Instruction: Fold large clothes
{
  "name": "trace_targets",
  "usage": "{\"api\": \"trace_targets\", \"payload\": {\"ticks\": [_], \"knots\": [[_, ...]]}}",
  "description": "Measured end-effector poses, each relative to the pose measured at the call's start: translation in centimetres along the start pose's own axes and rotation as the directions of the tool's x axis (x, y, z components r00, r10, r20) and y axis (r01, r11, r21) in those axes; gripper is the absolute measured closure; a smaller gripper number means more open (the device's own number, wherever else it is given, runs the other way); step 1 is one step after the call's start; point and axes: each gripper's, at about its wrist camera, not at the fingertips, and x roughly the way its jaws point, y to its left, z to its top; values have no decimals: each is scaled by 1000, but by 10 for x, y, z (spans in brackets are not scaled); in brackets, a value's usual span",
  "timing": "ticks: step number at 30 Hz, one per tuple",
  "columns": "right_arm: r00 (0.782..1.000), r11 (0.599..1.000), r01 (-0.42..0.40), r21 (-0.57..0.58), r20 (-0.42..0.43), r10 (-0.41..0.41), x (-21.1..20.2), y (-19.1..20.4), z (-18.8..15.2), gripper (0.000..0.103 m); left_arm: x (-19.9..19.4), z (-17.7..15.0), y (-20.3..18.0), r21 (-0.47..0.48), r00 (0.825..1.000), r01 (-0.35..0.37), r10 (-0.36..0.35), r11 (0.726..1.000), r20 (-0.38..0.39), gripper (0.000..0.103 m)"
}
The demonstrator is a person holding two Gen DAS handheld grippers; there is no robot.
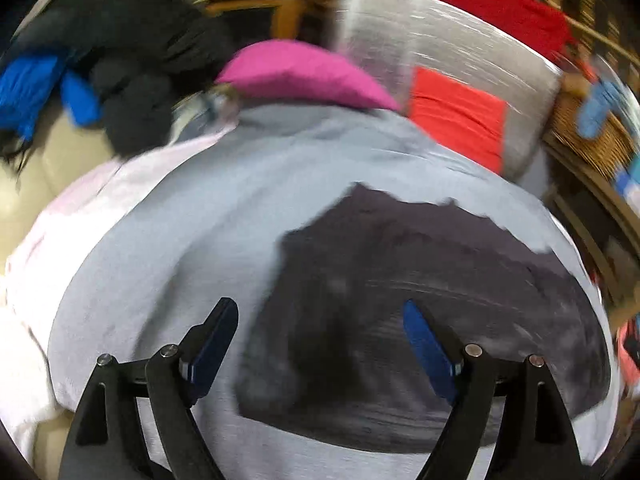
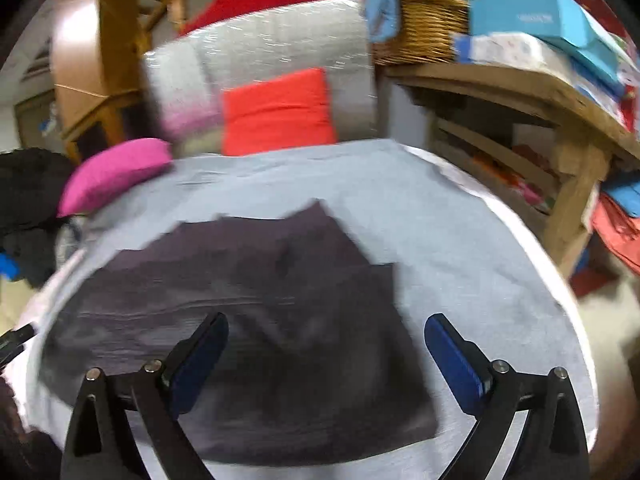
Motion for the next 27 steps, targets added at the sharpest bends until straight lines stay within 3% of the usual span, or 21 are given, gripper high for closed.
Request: {"api": "trace_targets", "payload": {"ticks": [3, 5, 9, 11, 13, 17, 22, 27], "knots": [[1000, 993, -18, -120, 8, 19, 6, 42, -13, 3, 0, -14, -39, 134, 1000, -2, -1, 991, 20, 18], [1000, 986, -10, -165, -3, 10, 15, 58, -26, 3, 7, -24, -50, 164, 1000, 9, -10, 986, 0, 18], [996, 981, 45, -187, -69, -59, 46, 57, -52, 3, 28, -49, -51, 145, 997, 8, 4, 989, -81, 18], [991, 983, 44, -180, -114, -66, 59, 44, -63, 3, 32, -56, -50, 152, 997, 8, 3, 988, -73, 17], [993, 974, 65, -215, -84, -85, 59, 43, -68, 3, 32, -59, -54, 185, 998, -7, 19, 983, -60, 16], [988, 976, 79, -201, -114, -104, 55, 47, -55, 4, 27, -58, -54, 180, 997, -5, 19, 984, -77, 16], [998, 973, 48, -225, -39, -58, 38, 66, -6, 3, 33, -55, -54, 184, 997, -9, 22, 983, -70, 15], [990, 967, -4, -254, -135, -32, 79, 87, 23, 3, 32, -55, -53, 186, 997, -3, 18, 983, -80, 15]]}}
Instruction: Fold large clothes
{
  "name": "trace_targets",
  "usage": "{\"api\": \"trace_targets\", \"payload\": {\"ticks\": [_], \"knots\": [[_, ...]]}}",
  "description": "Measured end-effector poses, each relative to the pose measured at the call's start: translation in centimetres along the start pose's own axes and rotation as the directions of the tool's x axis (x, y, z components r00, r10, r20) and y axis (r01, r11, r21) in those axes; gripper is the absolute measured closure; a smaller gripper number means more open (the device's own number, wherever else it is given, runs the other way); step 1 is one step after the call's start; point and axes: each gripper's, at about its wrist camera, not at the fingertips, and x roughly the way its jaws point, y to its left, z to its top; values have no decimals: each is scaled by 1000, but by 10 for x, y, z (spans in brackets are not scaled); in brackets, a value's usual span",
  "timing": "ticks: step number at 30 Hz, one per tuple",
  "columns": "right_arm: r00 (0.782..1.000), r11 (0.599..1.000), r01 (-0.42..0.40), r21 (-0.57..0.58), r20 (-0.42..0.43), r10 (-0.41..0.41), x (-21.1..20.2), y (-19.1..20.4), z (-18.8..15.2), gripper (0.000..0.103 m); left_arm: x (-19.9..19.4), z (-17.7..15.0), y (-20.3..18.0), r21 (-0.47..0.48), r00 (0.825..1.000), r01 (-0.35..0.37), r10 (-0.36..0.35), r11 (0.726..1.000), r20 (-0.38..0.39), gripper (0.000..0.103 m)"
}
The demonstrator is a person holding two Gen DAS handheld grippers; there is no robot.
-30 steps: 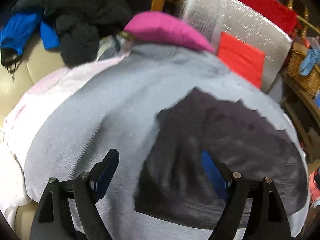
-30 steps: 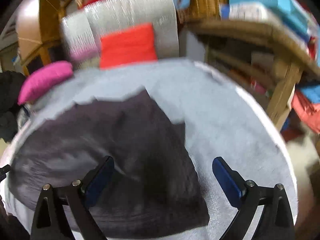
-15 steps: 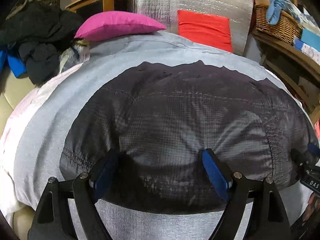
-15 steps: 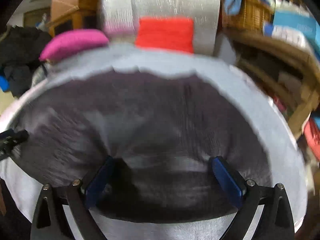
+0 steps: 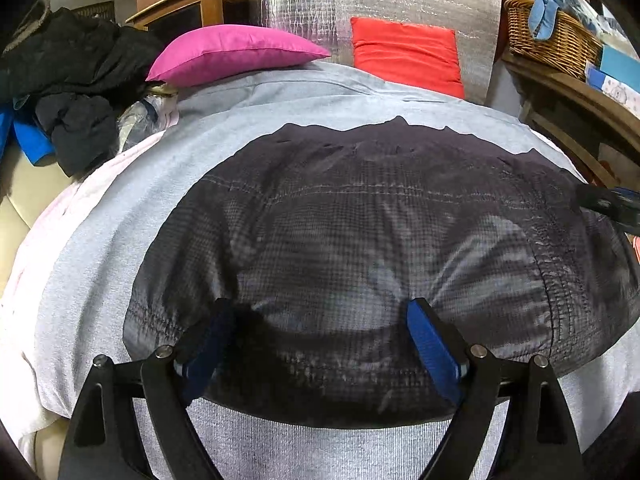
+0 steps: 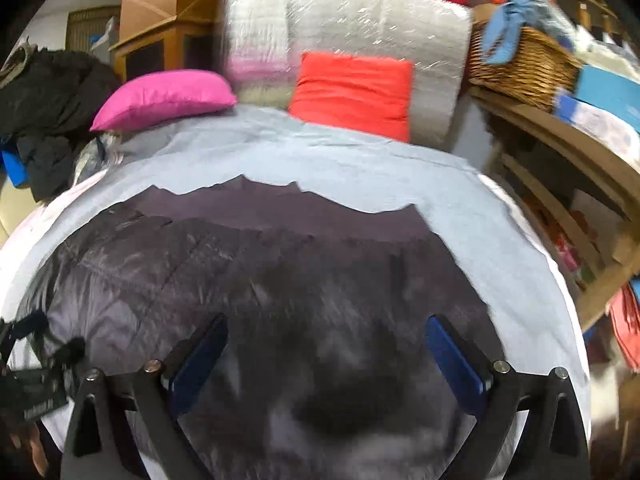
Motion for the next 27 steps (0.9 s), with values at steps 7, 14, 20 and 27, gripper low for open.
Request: {"api": "trace_targets", "payload": {"ticks": [7, 14, 20, 27], "knots": [[983, 1000, -3, 21, -184, 7, 58, -3, -5, 2, -4, 3, 1, 3, 1000, 5, -5, 1000, -20, 15], [999, 999, -24, 44, -46, 26, -13, -7, -30, 2, -24, 0, 27, -76, 997, -34, 39, 996, 61, 15], [997, 999, 4, 39, -81, -1, 1, -19, -73, 2, 0, -12, 49, -108, 995, -102, 100, 989, -24, 13], [1000, 991, 10, 133, 10, -12, -36, -38, -81, 2, -6, -12, 60, -116, 994, -112, 110, 987, -25, 12]]}}
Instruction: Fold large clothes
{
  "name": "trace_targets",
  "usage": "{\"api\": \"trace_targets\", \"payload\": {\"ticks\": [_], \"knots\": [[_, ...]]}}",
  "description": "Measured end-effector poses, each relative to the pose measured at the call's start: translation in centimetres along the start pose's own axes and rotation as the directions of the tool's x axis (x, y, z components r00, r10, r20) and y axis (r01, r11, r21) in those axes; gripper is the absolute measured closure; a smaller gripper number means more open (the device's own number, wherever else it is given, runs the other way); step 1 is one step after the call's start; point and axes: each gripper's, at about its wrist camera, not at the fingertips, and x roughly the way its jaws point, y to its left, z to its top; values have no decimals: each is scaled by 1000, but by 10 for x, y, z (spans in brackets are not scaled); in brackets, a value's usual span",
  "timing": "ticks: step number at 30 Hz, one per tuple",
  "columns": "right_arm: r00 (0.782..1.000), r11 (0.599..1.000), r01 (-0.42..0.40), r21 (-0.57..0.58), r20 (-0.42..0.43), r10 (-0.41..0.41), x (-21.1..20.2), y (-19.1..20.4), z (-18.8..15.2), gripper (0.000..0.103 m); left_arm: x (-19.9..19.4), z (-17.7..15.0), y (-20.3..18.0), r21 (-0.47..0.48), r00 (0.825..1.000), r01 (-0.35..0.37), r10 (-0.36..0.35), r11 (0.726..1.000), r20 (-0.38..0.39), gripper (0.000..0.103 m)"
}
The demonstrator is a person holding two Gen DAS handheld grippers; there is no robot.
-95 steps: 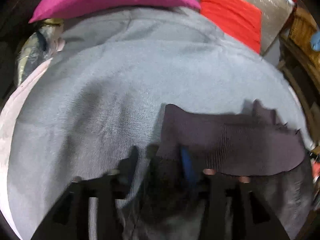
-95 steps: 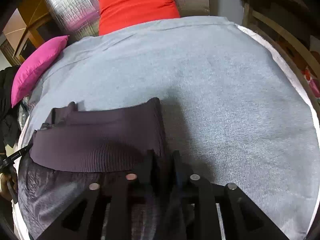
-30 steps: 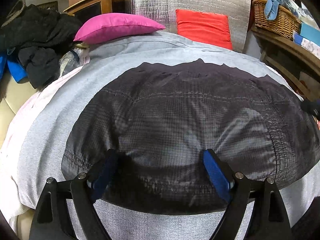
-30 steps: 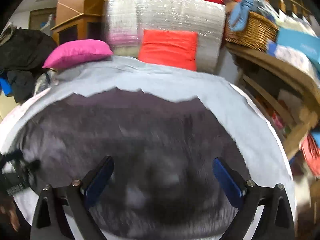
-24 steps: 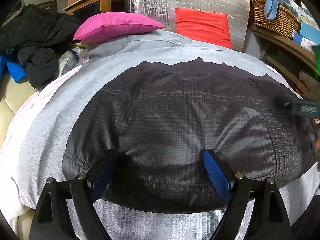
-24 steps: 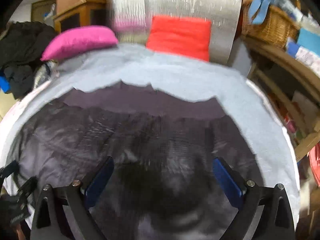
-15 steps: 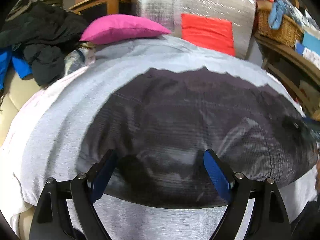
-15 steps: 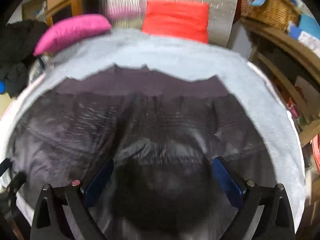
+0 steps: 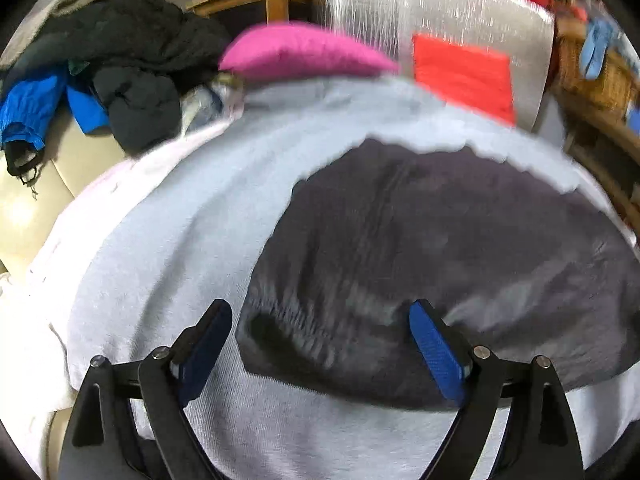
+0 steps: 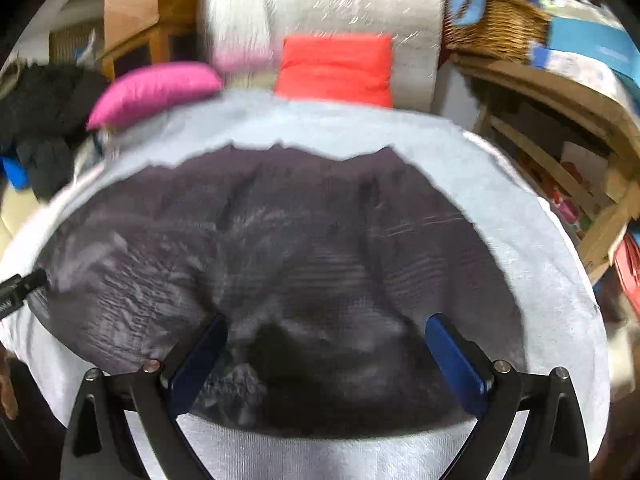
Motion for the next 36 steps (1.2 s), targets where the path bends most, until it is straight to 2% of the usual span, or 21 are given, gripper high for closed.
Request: {"api": "trace_targets", "payload": {"ticks": [1, 2, 7, 10, 12, 15, 18, 21, 25, 28, 33, 36], "knots": [[999, 1000, 2, 25, -53, -1, 9, -8, -5, 2, 8, -2, 3, -9, 999, 23, -23, 1000, -36, 11], [997, 998, -2, 60, -79, 7, 14, -18, -10, 2, 8, -3, 7, -32, 999, 35, -36, 999, -39, 11], [997, 973, -64, 223, -19, 70, -13, -57, -2, 2, -19, 12, 21, -111, 998, 51, -47, 993, 39, 11], [996, 958, -83, 275, 3, 86, -18, -75, 15, 2, -25, 25, 15, -115, 996, 81, -76, 990, 50, 11], [998, 966, -67, 248, -2, 69, -13, -73, 30, 2, -24, 34, -4, -66, 994, 92, -88, 994, 57, 11], [1000, 991, -3, 131, -24, 6, -5, -54, 48, 2, -16, 50, -36, 15, 996, 77, -78, 997, 44, 11], [998, 997, 38, 70, -54, -35, 22, -40, 70, 2, -4, 64, -71, 78, 996, 86, -88, 993, 23, 11], [997, 999, 24, 49, -74, -20, 41, -26, 85, 2, 5, 71, -104, 123, 995, 102, -103, 987, 4, 11], [995, 998, 7, -62, -100, -13, 74, 13, 99, 2, 34, 81, -132, 166, 996, 85, -78, 982, -46, 11], [985, 985, 45, -165, -154, -71, 102, 29, 97, 3, 55, 83, -126, 157, 994, 63, -48, 986, -95, 10], [978, 995, 94, -27, -185, -98, 107, -21, 94, 3, 66, 84, -79, 70, 992, 60, -51, 996, -115, 10], [976, 992, 122, 13, -182, -118, 99, -41, 90, 3, 66, 82, -69, 63, 993, 65, -58, 996, -102, 10]]}}
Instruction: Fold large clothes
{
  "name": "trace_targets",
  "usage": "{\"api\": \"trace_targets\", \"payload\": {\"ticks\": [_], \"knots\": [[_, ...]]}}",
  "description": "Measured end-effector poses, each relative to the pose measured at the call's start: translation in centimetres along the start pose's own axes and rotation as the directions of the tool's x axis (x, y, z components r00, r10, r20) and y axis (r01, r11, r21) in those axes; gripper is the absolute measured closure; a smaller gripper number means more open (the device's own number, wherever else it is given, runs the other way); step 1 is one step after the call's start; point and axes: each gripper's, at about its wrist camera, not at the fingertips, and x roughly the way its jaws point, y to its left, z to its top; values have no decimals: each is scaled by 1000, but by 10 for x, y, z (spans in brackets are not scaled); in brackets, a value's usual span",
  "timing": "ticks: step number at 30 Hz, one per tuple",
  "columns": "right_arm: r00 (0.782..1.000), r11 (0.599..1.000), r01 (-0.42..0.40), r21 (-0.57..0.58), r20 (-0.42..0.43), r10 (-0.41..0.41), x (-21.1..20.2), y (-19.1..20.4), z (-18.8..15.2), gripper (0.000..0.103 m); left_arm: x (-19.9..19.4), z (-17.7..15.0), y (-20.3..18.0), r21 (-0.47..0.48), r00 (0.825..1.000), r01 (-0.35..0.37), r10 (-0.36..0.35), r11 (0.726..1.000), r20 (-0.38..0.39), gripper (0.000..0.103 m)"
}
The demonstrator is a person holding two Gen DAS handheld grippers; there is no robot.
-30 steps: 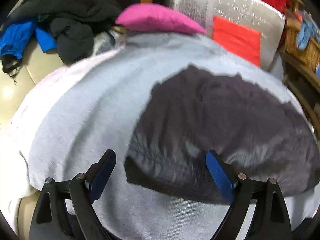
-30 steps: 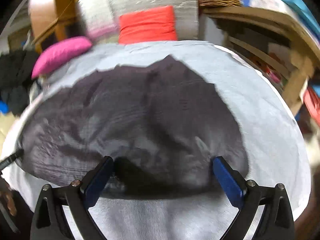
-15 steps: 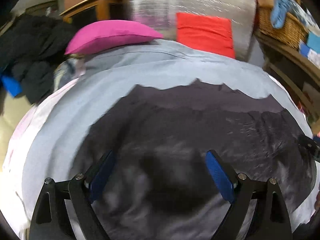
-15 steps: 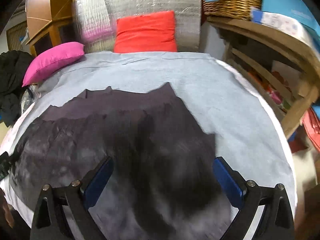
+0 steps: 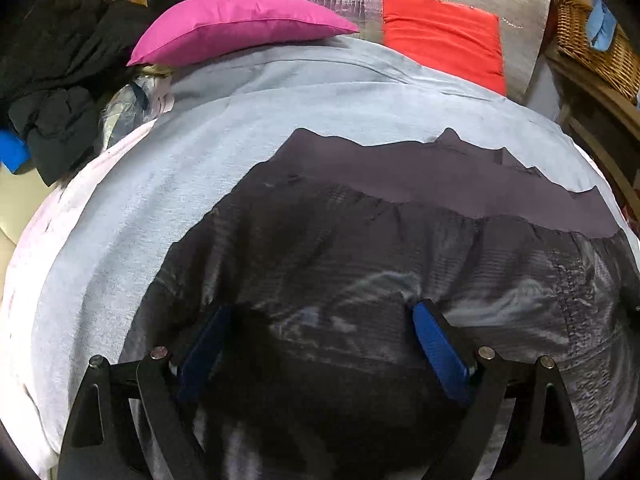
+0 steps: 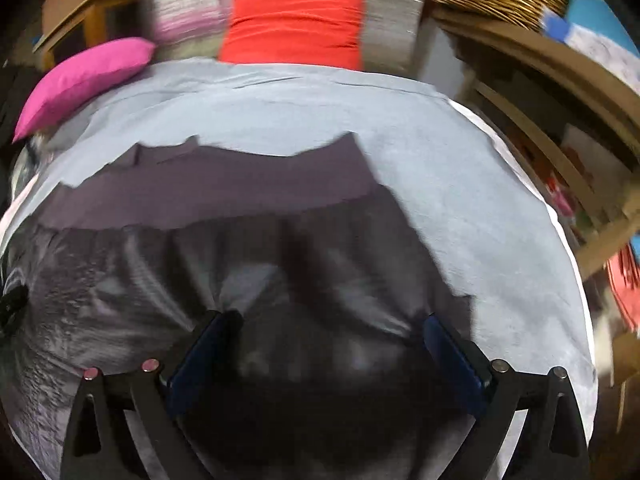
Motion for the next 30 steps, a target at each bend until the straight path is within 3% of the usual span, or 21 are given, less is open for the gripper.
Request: {"api": "trace_targets", "payload": {"ticks": [5, 8, 12, 14, 17, 18, 20, 24, 26, 28, 30], "knots": [[999, 999, 36, 15, -5, -36, 2, -11, -5, 2, 1, -4, -2, 7, 1000, -19, 19, 1000, 8, 10], [999, 999, 43, 16, 3, -43, -6, -12, -6, 3, -15, -1, 5, -38, 1000, 9, -8, 999, 4, 10], [991, 1000, 15, 12, 132, -17, -57, -15, -20, 2, -47, -9, 28, -70, 994, 0, 7, 998, 106, 10], [988, 1000, 0, 14, 154, -2, -70, -16, -34, 2, -46, -20, 43, -98, 996, -26, 35, 995, 88, 10], [994, 1000, 11, 0, 112, -11, -66, -13, -61, 2, -27, -38, 62, -141, 998, -56, 59, 988, 17, 10], [996, 999, 32, -15, 82, -31, -56, -12, -69, 2, -23, -41, 67, -159, 999, -40, 44, 986, 19, 10], [998, 1000, 0, 9, 69, -1, -46, -18, -80, 0, -21, -43, 71, -183, 1000, -16, 19, 983, 16, 9], [998, 999, -24, 44, 65, 21, -54, -26, -77, 0, -30, -40, 74, -182, 1000, -8, 9, 983, 3, 10], [995, 997, -59, 50, 88, 54, -63, -32, -78, 0, -36, -40, 81, -192, 1000, 27, -24, 981, 14, 10], [988, 988, -123, 93, 103, 113, -71, -46, -81, 0, -45, -43, 91, -218, 994, 109, -104, 970, 36, 10], [976, 966, -205, 160, 102, 190, -76, -67, -85, 0, -48, -48, 109, -251, 974, 224, -215, 942, 64, 10]]}}
